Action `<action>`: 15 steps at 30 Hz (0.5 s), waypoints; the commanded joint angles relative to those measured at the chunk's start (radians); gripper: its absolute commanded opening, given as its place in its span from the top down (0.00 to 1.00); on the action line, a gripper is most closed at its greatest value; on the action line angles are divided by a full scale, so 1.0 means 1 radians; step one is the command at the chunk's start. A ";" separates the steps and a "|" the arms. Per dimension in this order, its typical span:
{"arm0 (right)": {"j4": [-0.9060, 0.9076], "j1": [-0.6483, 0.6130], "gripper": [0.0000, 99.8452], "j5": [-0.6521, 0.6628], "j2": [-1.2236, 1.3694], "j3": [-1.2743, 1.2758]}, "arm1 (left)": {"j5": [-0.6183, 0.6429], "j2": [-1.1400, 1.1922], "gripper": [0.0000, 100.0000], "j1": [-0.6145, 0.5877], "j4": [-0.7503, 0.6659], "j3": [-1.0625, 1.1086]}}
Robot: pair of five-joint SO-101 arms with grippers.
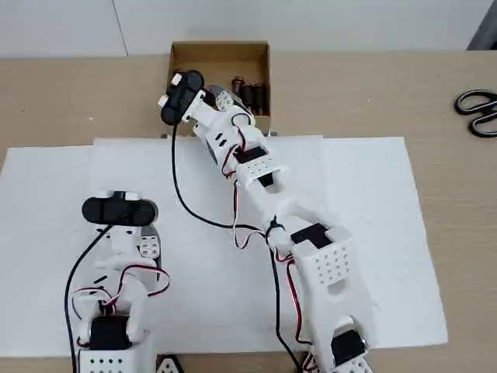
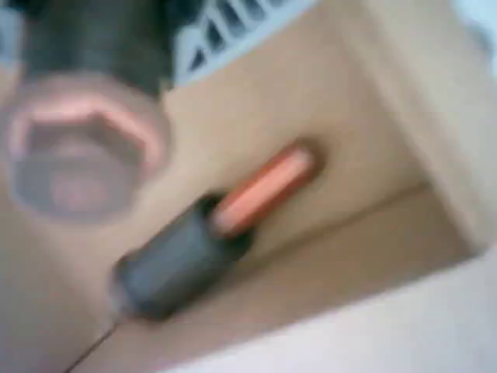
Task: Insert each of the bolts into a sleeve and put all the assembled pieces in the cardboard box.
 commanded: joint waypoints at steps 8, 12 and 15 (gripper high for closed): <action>0.022 -0.001 0.87 0.008 -0.059 -0.152 | 0.003 -0.011 0.99 -0.005 -0.020 -0.004; 0.091 -0.001 0.97 0.006 -0.157 -0.152 | -0.005 -0.011 0.99 0.002 -0.018 -0.004; 0.206 0.004 0.99 0.005 -0.234 -0.152 | -0.005 -0.011 0.99 0.002 -0.018 -0.004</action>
